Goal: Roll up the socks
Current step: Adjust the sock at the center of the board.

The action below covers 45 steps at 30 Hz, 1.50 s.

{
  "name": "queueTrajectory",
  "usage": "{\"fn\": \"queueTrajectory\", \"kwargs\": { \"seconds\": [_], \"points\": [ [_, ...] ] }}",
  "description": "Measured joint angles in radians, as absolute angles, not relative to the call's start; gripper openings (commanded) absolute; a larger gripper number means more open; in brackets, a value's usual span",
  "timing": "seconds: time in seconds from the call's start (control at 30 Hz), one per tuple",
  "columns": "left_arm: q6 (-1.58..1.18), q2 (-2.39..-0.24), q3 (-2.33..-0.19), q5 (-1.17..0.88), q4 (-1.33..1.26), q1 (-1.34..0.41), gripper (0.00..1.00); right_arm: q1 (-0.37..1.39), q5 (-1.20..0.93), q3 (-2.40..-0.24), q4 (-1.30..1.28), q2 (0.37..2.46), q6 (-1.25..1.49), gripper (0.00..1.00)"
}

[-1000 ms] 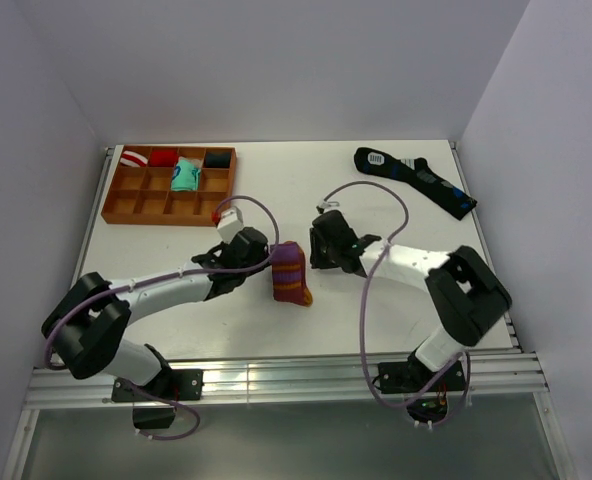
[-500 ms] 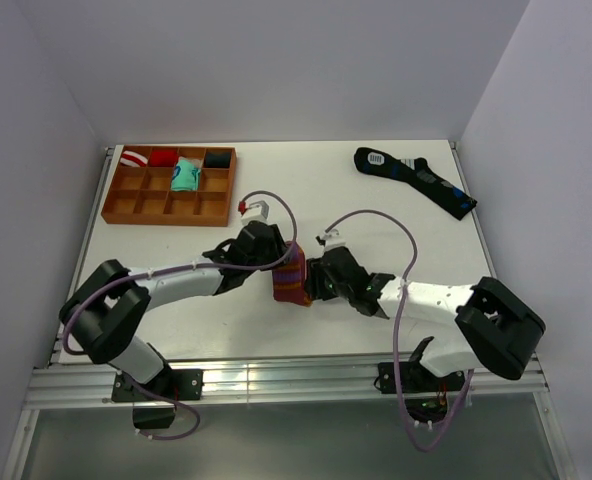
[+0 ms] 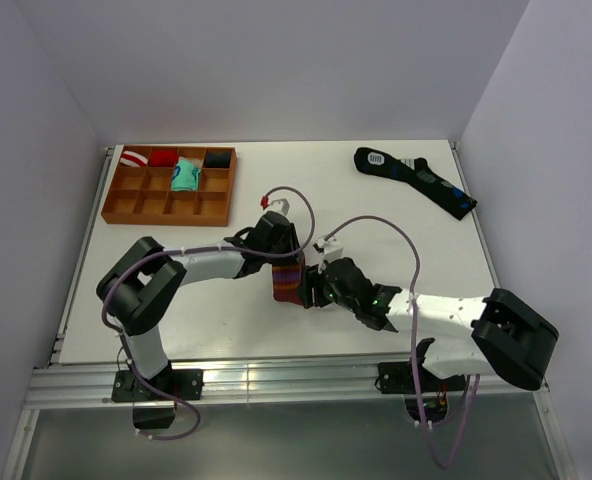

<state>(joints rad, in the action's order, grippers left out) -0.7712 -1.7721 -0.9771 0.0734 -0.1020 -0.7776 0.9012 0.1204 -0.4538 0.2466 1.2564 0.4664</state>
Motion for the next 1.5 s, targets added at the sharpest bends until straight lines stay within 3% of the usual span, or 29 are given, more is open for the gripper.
{"fn": "queueTrajectory", "kwargs": {
  "seconds": [0.23,0.43,0.93,1.5],
  "points": [
    [-0.772,-1.824,-1.003,0.037,-0.077,-0.765,0.39,0.988,0.135,-0.433,0.288,1.235,0.401,0.63],
    [-0.767,-1.862,-1.055,-0.007,-0.039,-0.754,0.38,1.065,0.175,-0.487,0.292,1.338,0.33,0.64],
    [-0.719,-1.909,-1.096,-0.202,-0.023,-0.693,0.39,1.074,0.246,-0.564,0.261,1.383,0.214,0.66],
    [-0.69,-1.858,-1.017,-0.279,-0.031,-0.677,0.41,1.143,0.245,-0.563,0.262,1.383,0.197,0.66]
  ]
}}
